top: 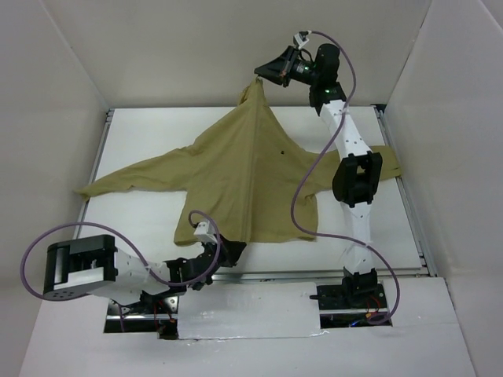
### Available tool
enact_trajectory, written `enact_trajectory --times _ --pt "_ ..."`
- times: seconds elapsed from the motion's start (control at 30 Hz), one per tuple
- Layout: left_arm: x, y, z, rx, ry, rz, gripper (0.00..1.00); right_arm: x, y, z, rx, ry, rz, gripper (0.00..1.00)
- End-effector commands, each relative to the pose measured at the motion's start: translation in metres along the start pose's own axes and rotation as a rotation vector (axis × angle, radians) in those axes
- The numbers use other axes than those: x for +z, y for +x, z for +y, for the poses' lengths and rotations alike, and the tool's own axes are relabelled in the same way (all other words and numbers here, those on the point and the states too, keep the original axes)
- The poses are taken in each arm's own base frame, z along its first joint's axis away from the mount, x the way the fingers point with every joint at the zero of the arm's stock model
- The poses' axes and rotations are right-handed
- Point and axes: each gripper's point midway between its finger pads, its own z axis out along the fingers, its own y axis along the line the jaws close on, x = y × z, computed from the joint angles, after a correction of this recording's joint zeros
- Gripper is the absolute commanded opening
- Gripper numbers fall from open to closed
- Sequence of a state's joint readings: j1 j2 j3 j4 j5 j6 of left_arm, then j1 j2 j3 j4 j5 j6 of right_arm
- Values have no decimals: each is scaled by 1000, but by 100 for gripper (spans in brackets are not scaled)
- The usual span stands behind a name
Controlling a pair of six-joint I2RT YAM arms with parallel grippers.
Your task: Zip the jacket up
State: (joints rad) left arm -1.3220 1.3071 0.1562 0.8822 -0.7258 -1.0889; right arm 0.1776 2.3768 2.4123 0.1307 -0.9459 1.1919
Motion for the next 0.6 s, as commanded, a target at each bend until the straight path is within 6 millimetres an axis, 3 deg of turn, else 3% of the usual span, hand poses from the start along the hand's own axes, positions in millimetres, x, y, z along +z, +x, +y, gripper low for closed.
enact_trajectory --times 0.0,0.1,0.2,0.27,0.33,0.37,0.4,0.43,0.47,0.5,0.53,0.57 --pt "-7 41 32 82 -99 167 0 -42 -57 125 -264 -120 -224 0" --pt "-4 34 29 68 -92 148 0 -41 -48 118 -262 -117 -185 0" --pt "2 24 26 83 -121 140 0 -37 -36 86 -218 -103 -125 0" --pt "9 13 11 96 -122 117 7 -35 -32 70 -208 -90 -99 1" --pt "8 2 2 108 -136 107 40 -36 -32 70 -227 -84 -98 8" --pt "8 -5 -1 110 -141 91 52 -36 -33 70 -221 -69 -101 29" --pt "6 -14 -10 100 -128 74 70 -36 -37 70 -249 -58 -117 46" --pt "4 -19 -12 114 -152 79 79 -38 -41 79 -261 -53 -127 59" --pt "2 -28 -13 117 -171 57 96 -39 -45 79 -268 -48 -135 64" --pt "0 -43 -29 95 -154 32 99 -41 -49 83 -275 -49 -145 67" --pt "-6 -46 -20 129 -206 49 99 -48 -55 85 -276 -43 -162 75" --pt "-10 -53 -21 135 -225 41 99 -53 -59 93 -282 -40 -175 74"
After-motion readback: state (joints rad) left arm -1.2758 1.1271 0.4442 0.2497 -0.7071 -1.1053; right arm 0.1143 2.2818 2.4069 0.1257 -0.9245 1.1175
